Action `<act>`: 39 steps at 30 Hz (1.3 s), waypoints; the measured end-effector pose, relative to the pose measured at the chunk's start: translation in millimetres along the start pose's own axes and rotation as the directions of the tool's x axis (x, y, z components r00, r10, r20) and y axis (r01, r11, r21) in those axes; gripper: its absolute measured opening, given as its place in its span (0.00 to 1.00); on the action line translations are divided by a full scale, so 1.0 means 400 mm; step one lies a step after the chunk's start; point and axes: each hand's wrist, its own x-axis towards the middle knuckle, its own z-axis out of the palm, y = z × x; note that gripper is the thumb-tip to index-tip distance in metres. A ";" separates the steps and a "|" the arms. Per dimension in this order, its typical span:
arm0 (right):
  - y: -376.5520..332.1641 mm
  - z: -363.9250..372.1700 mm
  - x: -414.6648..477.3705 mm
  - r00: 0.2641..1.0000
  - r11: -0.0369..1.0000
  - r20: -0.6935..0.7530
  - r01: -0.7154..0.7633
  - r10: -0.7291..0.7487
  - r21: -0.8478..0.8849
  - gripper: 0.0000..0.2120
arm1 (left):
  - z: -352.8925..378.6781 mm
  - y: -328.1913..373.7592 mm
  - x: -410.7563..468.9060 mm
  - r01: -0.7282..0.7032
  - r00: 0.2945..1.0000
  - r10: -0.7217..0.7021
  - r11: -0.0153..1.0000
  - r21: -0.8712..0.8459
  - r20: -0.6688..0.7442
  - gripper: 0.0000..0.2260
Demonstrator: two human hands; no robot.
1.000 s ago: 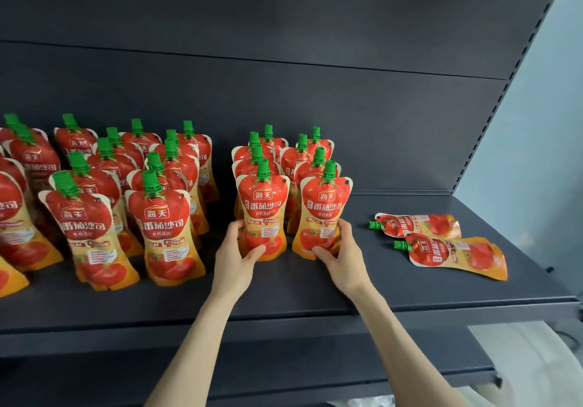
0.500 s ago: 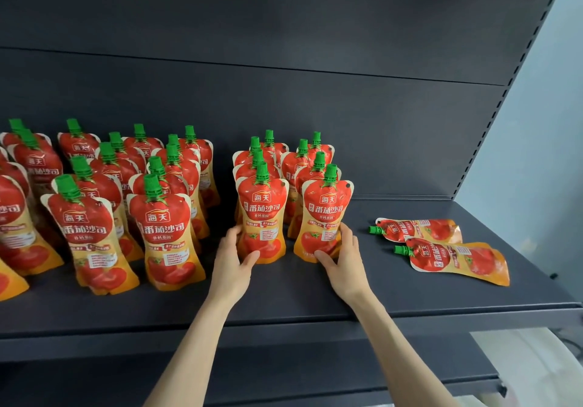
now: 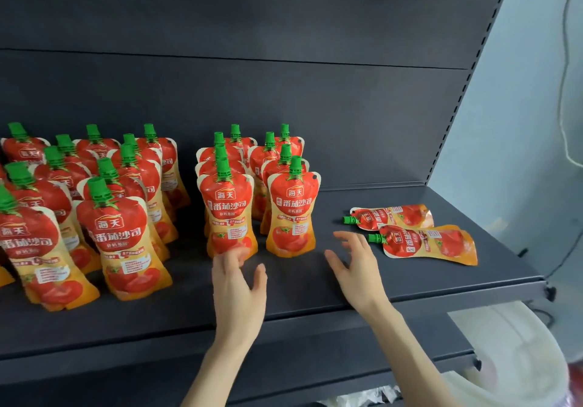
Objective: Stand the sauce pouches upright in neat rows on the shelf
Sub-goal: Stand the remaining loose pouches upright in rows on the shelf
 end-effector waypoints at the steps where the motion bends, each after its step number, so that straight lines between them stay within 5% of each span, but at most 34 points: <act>1: 0.012 -0.026 0.003 1.000 1.000 -0.018 0.005 -0.006 -0.008 0.16 | 0.023 0.019 -0.007 -0.032 0.999 0.033 0.999 -0.030 0.019 0.12; 8: 0.140 -0.226 0.075 0.991 0.997 -0.132 0.001 -0.011 -0.080 0.06 | 0.249 0.159 -0.030 -0.093 0.970 0.123 0.985 -0.147 0.212 0.07; 15: 0.313 -0.387 0.164 1.000 0.907 0.004 0.017 -0.017 -0.421 0.09 | 0.509 0.261 -0.025 -0.007 0.936 -0.052 0.986 0.166 0.348 0.22; 20: 0.341 -0.430 0.210 0.984 0.896 0.156 0.149 -0.090 -0.418 0.09 | 0.563 0.294 -0.032 0.035 0.952 -0.156 0.911 0.411 0.264 0.31; 25: 0.342 -0.420 0.249 0.972 0.955 0.165 0.200 -0.166 -0.219 0.09 | 0.522 0.279 -0.006 0.137 0.934 -0.252 0.908 0.397 0.253 0.29; 31: 0.343 -0.385 0.345 0.923 0.911 0.382 0.196 -0.047 -0.362 0.34 | 0.538 0.279 -0.022 0.199 0.962 -0.259 0.884 0.424 0.090 0.37; 34: 0.345 -0.369 0.353 0.923 0.878 0.385 0.176 0.010 -0.444 0.38 | 0.560 0.281 -0.031 0.174 0.968 -0.243 0.828 0.534 0.061 0.43; 39: 0.347 -0.368 0.347 0.943 0.853 0.330 0.152 0.025 -0.499 0.31 | 0.549 0.280 -0.018 0.251 0.960 -0.279 0.908 0.336 0.037 0.41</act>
